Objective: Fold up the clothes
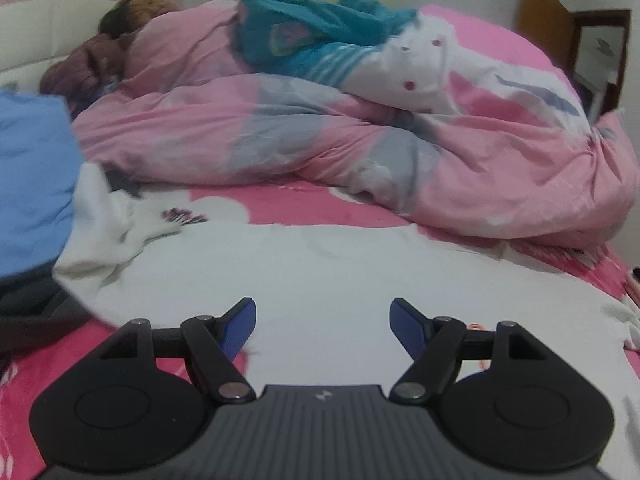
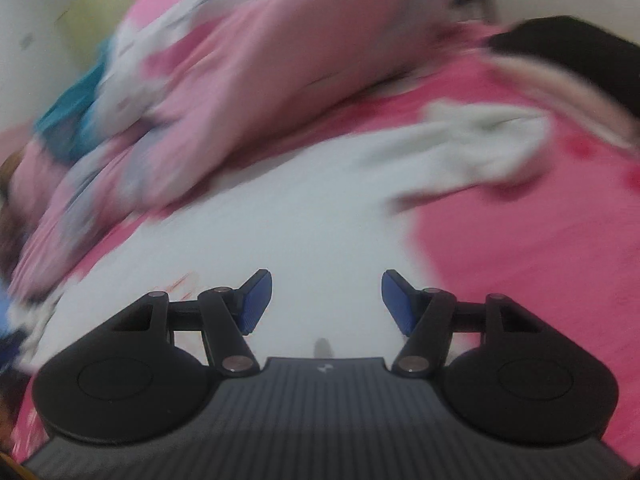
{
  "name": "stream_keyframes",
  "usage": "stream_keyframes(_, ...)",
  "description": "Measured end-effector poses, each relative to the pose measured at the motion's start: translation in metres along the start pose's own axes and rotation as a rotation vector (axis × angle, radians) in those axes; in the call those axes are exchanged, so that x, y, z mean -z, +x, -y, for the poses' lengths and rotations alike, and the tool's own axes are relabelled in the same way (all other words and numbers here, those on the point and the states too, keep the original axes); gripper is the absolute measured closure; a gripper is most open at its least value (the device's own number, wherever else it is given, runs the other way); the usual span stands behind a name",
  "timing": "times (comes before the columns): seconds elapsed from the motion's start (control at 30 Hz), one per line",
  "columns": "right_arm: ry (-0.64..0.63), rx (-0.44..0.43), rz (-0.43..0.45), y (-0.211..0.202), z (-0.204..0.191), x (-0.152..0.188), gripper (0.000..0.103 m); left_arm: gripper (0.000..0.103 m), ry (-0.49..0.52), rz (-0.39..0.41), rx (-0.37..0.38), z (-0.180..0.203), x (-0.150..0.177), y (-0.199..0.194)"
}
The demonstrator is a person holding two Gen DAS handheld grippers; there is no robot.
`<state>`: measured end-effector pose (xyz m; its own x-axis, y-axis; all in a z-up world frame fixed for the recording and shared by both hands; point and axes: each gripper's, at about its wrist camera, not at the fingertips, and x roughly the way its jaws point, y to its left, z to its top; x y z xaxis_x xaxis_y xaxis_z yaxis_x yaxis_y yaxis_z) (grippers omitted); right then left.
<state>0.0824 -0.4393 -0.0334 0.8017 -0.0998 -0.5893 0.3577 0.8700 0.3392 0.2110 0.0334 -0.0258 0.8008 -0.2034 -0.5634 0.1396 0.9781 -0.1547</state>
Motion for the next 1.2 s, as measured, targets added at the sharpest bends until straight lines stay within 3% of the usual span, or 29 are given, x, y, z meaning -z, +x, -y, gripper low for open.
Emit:
stream_keyframes(0.17,0.067,0.135,0.096,-0.004,0.073,-0.032,0.042,0.028,0.079,-0.042,0.044,0.043,-0.001,0.021)
stream_keyframes(0.33,-0.089,0.203,0.137,0.031,0.087,-0.081,0.042,0.028,0.144,-0.090,0.072,0.083,0.011,0.051)
stream_keyframes(0.53,-0.285,0.243,0.071,0.096,0.089,-0.107,0.044,0.028,0.185,-0.180,0.060,0.104,0.034,0.082)
stream_keyframes(0.7,-0.310,0.264,-0.002,0.134,0.090,-0.115,0.046,0.028,0.226,-0.218,0.041,0.109,0.046,0.089)
stream_keyframes(0.77,-0.319,0.273,-0.031,0.149,0.091,-0.118,0.050,0.028,0.238,-0.219,0.032,0.109,0.049,0.089)
stream_keyframes(0.9,-0.337,0.290,-0.090,0.179,0.093,-0.125,0.089,0.028,0.253,-0.216,0.022,0.111,0.049,0.089)
stream_keyframes(1.0,-0.267,0.262,-0.019,0.156,0.099,-0.133,0.096,0.028,0.261,-0.215,0.019,0.112,0.048,0.090)
stream_keyframes(1.2,-0.042,0.236,0.198,0.078,0.132,-0.169,0.096,0.028,0.263,-0.211,0.010,0.114,0.049,0.091)
